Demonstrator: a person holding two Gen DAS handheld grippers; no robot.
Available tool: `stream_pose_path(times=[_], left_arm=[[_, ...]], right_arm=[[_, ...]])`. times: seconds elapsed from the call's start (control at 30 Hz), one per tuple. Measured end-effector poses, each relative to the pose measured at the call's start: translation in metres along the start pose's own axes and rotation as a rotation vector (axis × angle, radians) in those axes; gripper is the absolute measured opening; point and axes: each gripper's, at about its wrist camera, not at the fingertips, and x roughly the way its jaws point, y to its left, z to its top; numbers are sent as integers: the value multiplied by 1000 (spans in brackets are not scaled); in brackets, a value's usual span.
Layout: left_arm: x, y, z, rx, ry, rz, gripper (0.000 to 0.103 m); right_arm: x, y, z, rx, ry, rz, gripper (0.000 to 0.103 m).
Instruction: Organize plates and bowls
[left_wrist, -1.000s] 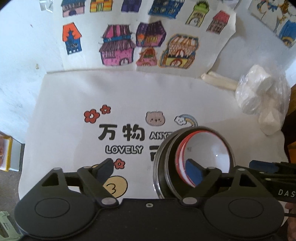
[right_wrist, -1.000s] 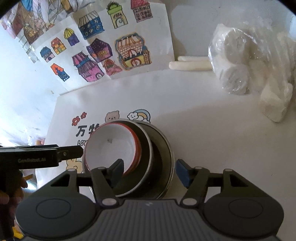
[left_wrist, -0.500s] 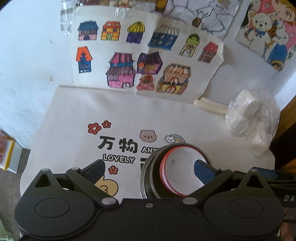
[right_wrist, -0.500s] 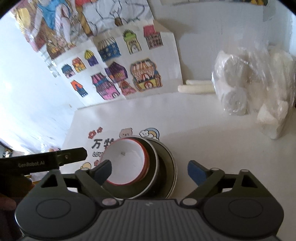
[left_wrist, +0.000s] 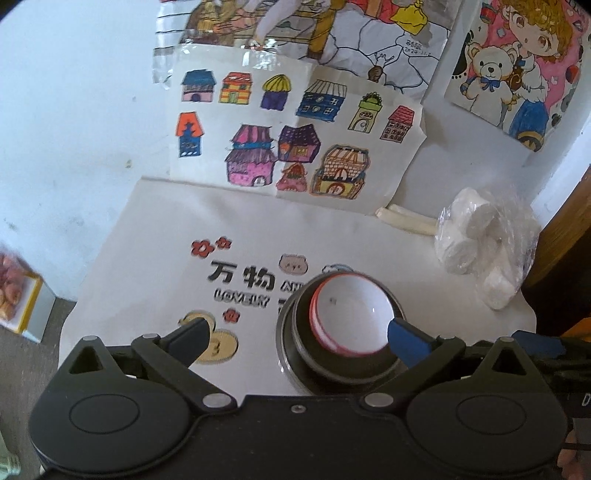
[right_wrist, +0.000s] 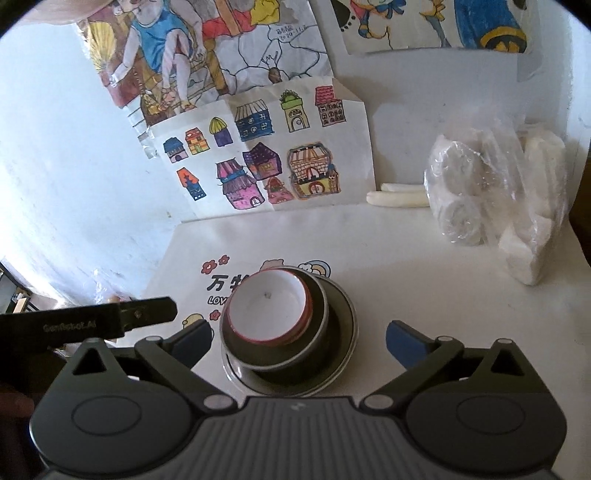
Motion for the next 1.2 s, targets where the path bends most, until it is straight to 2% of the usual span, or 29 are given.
stream_pose_path(times=[0.27,0.7,0.97,1.2], left_arm=[[-25,5,-22,-11,-18,17,102],[-50,17,-44,35,-58,10,102],[-58,32,-49,52,-66,-56,102],[-68,46,-53,117,-106,-116,102]], right_arm=[[-21,6,-17,13,-40,-16,103],[-26,21,-41,31,-34,-29,103],[-34,45,-49,26,-58,-78,103],[-48,72,-68,53,-129,-157,103]])
